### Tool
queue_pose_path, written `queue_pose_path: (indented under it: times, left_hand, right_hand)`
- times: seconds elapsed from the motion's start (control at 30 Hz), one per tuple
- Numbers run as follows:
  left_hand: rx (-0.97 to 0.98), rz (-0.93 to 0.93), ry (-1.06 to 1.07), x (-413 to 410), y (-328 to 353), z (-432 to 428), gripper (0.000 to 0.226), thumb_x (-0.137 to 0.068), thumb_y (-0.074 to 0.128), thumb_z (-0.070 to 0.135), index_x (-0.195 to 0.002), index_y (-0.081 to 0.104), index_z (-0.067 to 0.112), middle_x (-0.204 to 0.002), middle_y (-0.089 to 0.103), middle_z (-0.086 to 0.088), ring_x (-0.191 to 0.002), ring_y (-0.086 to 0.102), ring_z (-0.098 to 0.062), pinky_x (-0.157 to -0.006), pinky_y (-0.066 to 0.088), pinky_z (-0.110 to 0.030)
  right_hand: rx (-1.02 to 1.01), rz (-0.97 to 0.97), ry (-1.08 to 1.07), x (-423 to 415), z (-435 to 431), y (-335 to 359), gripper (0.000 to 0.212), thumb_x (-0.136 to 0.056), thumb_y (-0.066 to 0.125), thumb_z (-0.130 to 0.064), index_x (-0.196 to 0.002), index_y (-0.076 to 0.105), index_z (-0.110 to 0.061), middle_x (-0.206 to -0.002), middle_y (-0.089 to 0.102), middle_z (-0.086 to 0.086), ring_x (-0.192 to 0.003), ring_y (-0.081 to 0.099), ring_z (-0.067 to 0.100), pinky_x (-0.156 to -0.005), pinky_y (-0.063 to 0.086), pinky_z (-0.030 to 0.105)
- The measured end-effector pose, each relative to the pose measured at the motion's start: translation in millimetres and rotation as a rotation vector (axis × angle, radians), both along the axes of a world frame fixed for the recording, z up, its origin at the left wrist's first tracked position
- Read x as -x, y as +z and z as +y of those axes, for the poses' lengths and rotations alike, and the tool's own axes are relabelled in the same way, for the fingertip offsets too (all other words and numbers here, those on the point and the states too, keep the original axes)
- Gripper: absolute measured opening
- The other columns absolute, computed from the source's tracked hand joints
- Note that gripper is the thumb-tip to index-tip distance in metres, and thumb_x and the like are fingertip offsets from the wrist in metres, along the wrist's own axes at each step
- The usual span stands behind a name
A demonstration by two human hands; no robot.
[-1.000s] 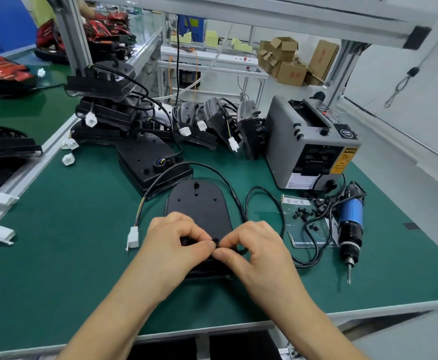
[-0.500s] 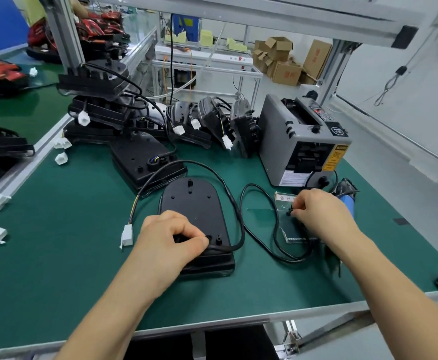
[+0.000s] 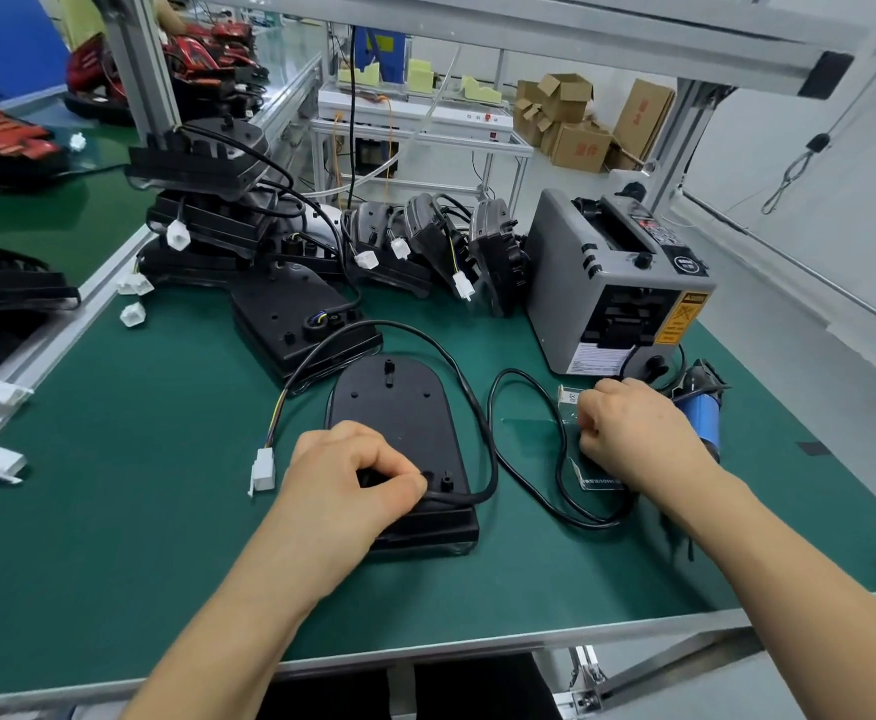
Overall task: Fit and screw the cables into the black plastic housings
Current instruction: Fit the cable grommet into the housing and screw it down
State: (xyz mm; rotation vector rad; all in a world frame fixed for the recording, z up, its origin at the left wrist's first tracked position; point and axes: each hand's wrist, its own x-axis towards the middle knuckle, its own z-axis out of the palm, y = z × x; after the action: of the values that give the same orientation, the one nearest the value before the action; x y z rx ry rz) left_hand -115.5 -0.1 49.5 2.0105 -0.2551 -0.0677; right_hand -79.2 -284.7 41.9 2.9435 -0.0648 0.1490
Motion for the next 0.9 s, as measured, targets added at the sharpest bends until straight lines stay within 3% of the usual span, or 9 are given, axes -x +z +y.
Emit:
queue_pose_path:
  times: [0.07, 0.13, 0.27, 0.37, 0.47, 0.63, 0.9]
  left_hand:
    - [0.003, 0.004, 0.001, 0, 0, 0, 0.019, -0.076, 0.072, 0.020, -0.064, 0.068, 0.034, -0.088, 0.055, 0.031, -0.099, 0.037, 0.012, -0.071, 0.022, 0.006]
    - [0.006, 0.007, 0.001, -1, 0, 0, 0.019, -0.076, 0.072, 0.020, -0.064, 0.068, 0.035, -0.089, 0.055, 0.032, -0.100, 0.037, 0.012, -0.071, 0.022, 0.006]
    - [0.012, 0.016, 0.013, 0, 0, -1, 0.019, -0.076, 0.072, 0.018, -0.062, 0.069, 0.030, -0.088, 0.056, 0.030, -0.100, 0.037, 0.012, -0.070, 0.022, 0.007]
    - [0.013, 0.026, 0.022, 0, 0, -1, 0.018, -0.076, 0.072, 0.018, -0.060, 0.069, 0.025, -0.087, 0.056, 0.029, -0.100, 0.038, 0.011, -0.070, 0.022, 0.007]
    - [0.024, 0.036, 0.021, 1, 1, -1, 0.017, -0.075, 0.072, 0.018, -0.060, 0.070, 0.025, -0.086, 0.056, 0.028, -0.100, 0.038, 0.011, -0.070, 0.023, 0.007]
    - [0.013, 0.035, 0.020, 2, 2, 0, 0.018, -0.076, 0.071, 0.020, -0.059, 0.070, 0.028, -0.085, 0.057, 0.026, -0.100, 0.037, 0.011, -0.073, 0.022, 0.007]
    - [-0.009, 0.010, 0.004, 3, 3, 2, 0.017, -0.076, 0.071, 0.024, -0.061, 0.070, 0.033, -0.086, 0.056, 0.022, -0.104, 0.037, 0.009, -0.076, 0.022, 0.005]
  right_hand:
    - [-0.062, 0.000, -0.022, 2, 5, 4, 0.001, -0.084, 0.051, -0.020, -0.083, 0.051, -0.019, -0.087, 0.059, 0.000, -0.080, 0.051, 0.021, -0.066, 0.041, 0.031]
    - [-0.207, -0.023, -0.070, 5, 8, 7, 0.007, -0.082, 0.051, -0.018, -0.077, 0.046, -0.020, -0.076, 0.059, -0.001, -0.072, 0.052, 0.022, -0.062, 0.038, 0.031]
    - [-0.673, -0.066, -0.177, 10, 13, 18, 0.010, -0.081, 0.059, -0.012, -0.075, 0.057, -0.020, -0.071, 0.066, -0.002, -0.069, 0.063, 0.020, -0.069, 0.052, 0.033]
    - [-1.085, -0.060, -0.169, 17, 27, 29, 0.013, -0.082, 0.066, -0.005, -0.074, 0.066, -0.016, -0.062, 0.065, 0.000, -0.055, 0.059, 0.013, -0.059, 0.053, 0.023]
    - [-1.308, -0.046, -0.059, 33, 53, 40, 0.013, -0.081, 0.070, -0.003, -0.074, 0.072, -0.014, -0.056, 0.062, -0.002, -0.048, 0.052, 0.005, -0.049, 0.047, 0.015]
    - [-1.464, -0.024, 0.172, 65, 105, 36, 0.024, -0.075, 0.073, 0.000, -0.064, 0.067, -0.021, -0.053, 0.060, -0.004, -0.048, 0.052, 0.005, -0.048, 0.045, 0.017]
    - [-1.385, -0.076, 0.248, 69, 124, 15, 0.023, -0.076, 0.076, -0.007, -0.072, 0.068, -0.028, -0.061, 0.064, -0.004, -0.054, 0.052, 0.006, -0.053, 0.047, 0.025]
